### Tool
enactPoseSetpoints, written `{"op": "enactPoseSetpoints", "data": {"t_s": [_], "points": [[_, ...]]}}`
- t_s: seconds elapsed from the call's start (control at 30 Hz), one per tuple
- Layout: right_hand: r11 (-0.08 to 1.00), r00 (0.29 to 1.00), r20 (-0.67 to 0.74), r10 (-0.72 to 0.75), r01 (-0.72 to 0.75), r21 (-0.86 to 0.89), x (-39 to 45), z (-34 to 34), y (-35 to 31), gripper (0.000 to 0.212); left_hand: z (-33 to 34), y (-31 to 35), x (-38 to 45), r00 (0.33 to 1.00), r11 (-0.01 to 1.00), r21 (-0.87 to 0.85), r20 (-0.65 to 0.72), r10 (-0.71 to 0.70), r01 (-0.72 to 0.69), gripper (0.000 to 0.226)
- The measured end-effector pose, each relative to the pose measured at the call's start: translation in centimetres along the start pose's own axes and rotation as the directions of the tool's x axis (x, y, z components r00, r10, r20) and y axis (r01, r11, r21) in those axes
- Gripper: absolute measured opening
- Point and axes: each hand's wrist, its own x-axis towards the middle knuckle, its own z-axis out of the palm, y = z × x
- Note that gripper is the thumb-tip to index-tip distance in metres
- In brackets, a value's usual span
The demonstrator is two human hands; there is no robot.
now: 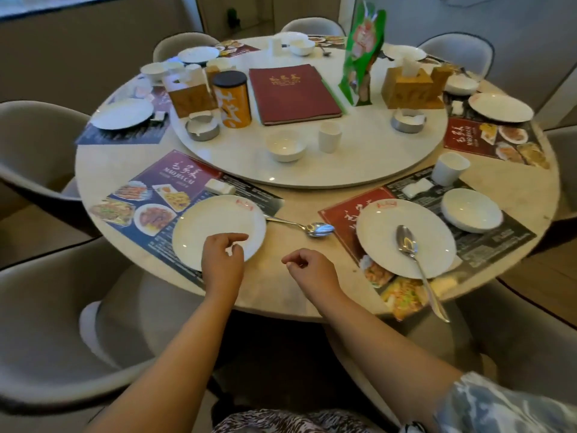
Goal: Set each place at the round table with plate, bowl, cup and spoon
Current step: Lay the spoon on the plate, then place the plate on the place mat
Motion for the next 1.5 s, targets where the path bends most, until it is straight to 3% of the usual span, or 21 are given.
{"op": "enactPoseSetpoints", "data": {"t_s": [0.1, 0.27, 0.4, 0.53, 0.67, 0.97, 1.27, 1.5], "points": [[0.999, 0.999, -0.015, 0.046, -0.046, -0.023, 1.8, 4.1, -2.0, 0.022, -3.1, -2.9, 3.4, 0.996, 0.995, 0.038, -0.035, -0.087, 0.088, 0.030], [0.983, 0.972, -0.147, 0.184, -0.182, 0.029, 4.8, 9.1, -4.2, 0.048, -6.3, -6.3, 8.1, 0.977, 0.970, 0.136, 0.042, -0.207, 0.200, 0.044], [0.949, 0.903, -0.292, 0.315, -0.301, 0.093, 5.8, 10.9, -5.1, 0.043, -7.0, -8.1, 10.9, 0.950, 0.969, 0.111, 0.198, -0.241, 0.222, 0.059], [0.922, 0.846, -0.368, 0.387, -0.364, 0.133, 6.2, 12.0, -5.6, 0.038, -7.6, -9.8, 12.2, 0.924, 0.978, 0.063, 0.321, -0.210, 0.200, 0.059], [0.909, 0.838, -0.351, 0.417, -0.395, 0.136, 7.1, 14.0, -6.5, 0.029, -8.8, -10.7, 13.4, 0.946, 0.975, 0.027, 0.239, -0.220, 0.220, 0.059], [0.931, 0.920, -0.159, 0.358, -0.338, 0.140, 13.3, 20.0, -13.1, 0.018, -13.2, -13.0, 22.9, 0.961, 0.964, -0.019, 0.096, -0.261, 0.264, 0.056], [0.944, 0.954, -0.074, 0.292, -0.275, 0.184, 17.9, 22.7, -15.4, 0.017, -13.7, -14.5, 28.3, 0.947, 0.949, -0.030, 0.076, -0.311, 0.314, 0.069], [0.961, 0.971, -0.058, 0.233, -0.221, 0.164, 17.8, 22.4, -15.1, 0.013, -13.3, -14.1, 28.0, 0.963, 0.963, 0.037, 0.027, -0.269, 0.268, 0.063]]}}
